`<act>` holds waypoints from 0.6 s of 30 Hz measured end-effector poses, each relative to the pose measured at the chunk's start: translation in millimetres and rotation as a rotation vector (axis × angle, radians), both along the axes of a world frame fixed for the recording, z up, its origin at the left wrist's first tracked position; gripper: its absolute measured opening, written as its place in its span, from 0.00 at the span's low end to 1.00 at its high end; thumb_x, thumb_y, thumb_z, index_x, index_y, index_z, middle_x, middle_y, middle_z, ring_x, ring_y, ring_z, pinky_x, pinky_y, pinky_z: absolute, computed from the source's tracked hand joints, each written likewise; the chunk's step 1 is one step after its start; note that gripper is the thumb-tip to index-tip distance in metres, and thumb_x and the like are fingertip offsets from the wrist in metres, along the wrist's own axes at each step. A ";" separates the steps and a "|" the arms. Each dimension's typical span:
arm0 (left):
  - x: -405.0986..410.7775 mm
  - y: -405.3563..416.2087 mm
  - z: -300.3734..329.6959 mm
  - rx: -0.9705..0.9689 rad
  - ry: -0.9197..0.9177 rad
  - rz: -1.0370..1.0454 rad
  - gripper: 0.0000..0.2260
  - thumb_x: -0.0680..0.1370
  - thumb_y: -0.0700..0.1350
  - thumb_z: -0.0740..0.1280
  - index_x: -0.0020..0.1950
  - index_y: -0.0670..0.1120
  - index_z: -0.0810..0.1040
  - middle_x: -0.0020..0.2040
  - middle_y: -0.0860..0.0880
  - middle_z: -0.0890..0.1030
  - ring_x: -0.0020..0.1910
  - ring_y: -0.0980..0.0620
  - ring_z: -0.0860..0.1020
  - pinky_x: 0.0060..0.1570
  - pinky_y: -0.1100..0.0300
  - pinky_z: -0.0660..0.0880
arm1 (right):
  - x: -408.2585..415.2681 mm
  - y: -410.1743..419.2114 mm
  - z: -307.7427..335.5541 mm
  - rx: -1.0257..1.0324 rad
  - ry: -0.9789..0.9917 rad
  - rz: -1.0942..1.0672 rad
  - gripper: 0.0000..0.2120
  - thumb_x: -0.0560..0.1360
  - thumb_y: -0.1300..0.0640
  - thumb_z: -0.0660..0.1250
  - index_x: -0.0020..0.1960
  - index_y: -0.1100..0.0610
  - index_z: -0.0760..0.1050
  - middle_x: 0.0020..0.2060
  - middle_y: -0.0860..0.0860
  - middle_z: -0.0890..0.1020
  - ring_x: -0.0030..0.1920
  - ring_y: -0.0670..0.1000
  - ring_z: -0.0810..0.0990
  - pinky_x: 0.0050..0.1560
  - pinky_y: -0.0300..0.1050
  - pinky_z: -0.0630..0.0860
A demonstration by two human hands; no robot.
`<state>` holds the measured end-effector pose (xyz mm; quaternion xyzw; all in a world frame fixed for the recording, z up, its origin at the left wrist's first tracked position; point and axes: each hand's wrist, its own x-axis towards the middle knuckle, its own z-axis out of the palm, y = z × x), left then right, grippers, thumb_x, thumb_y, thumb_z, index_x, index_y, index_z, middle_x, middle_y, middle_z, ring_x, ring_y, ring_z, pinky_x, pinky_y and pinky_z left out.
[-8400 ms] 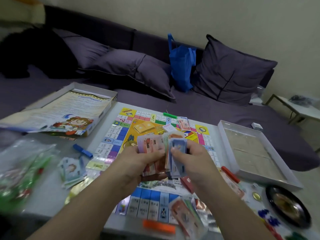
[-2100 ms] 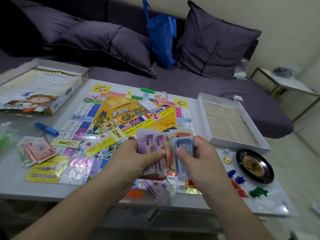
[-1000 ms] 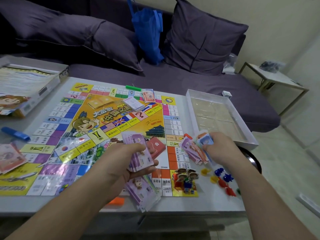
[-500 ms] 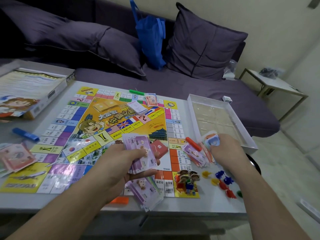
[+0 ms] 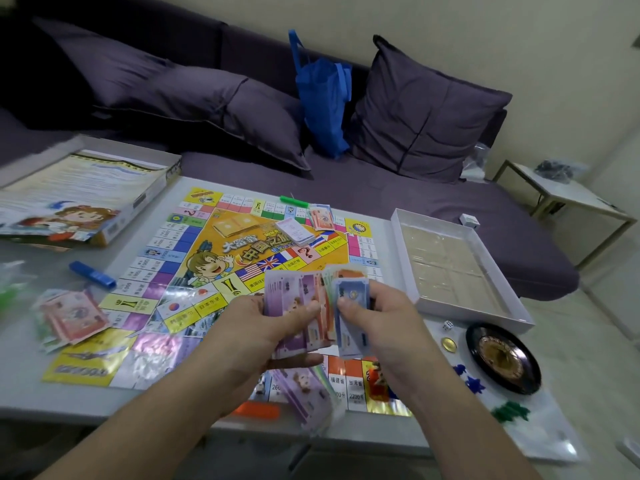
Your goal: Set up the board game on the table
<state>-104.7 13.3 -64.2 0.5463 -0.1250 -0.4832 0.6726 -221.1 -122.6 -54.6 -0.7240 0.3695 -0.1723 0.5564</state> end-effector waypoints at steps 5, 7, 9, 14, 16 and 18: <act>12.7 14.1 2.8 -0.014 -0.002 -0.044 0.08 0.82 0.36 0.67 0.60 0.36 0.80 0.51 0.36 0.87 0.50 0.38 0.87 0.49 0.46 0.85 | 9.2 1.8 -1.1 -0.024 -0.014 -0.021 0.07 0.84 0.55 0.67 0.54 0.48 0.84 0.46 0.48 0.88 0.51 0.54 0.86 0.55 0.61 0.84; 17.2 19.0 1.2 0.005 -0.053 -0.026 0.08 0.82 0.35 0.67 0.60 0.36 0.80 0.51 0.38 0.87 0.50 0.38 0.87 0.50 0.44 0.85 | 13.4 2.2 -1.6 -0.027 -0.021 -0.016 0.07 0.83 0.55 0.68 0.52 0.48 0.85 0.46 0.50 0.88 0.51 0.56 0.86 0.56 0.64 0.83; 20.0 23.1 0.1 0.015 -0.088 0.008 0.07 0.81 0.35 0.68 0.59 0.37 0.81 0.50 0.39 0.88 0.49 0.39 0.88 0.47 0.45 0.86 | 18.9 4.5 -3.4 -0.033 -0.029 -0.009 0.07 0.83 0.55 0.68 0.52 0.47 0.85 0.45 0.51 0.88 0.51 0.58 0.86 0.56 0.65 0.83; 28.1 28.1 -2.3 0.022 -0.109 0.121 0.07 0.79 0.37 0.72 0.57 0.39 0.83 0.48 0.41 0.88 0.46 0.42 0.88 0.37 0.50 0.86 | 34.3 12.9 -8.3 -0.092 -0.074 -0.023 0.06 0.82 0.57 0.69 0.51 0.48 0.84 0.44 0.50 0.87 0.48 0.56 0.86 0.48 0.56 0.84; 31.0 29.6 -2.7 0.023 -0.104 0.139 0.07 0.78 0.37 0.73 0.56 0.39 0.84 0.47 0.41 0.88 0.46 0.42 0.88 0.36 0.52 0.86 | 40.0 16.7 -8.9 -0.112 -0.079 -0.029 0.05 0.82 0.57 0.69 0.51 0.49 0.84 0.42 0.49 0.87 0.46 0.54 0.85 0.45 0.56 0.84; 32.4 30.9 -2.2 0.018 -0.100 0.141 0.06 0.78 0.37 0.73 0.54 0.39 0.84 0.46 0.41 0.88 0.45 0.42 0.88 0.36 0.52 0.86 | 45.1 22.3 -9.1 -0.106 -0.075 0.004 0.05 0.82 0.56 0.70 0.51 0.47 0.84 0.43 0.49 0.86 0.46 0.56 0.85 0.48 0.59 0.85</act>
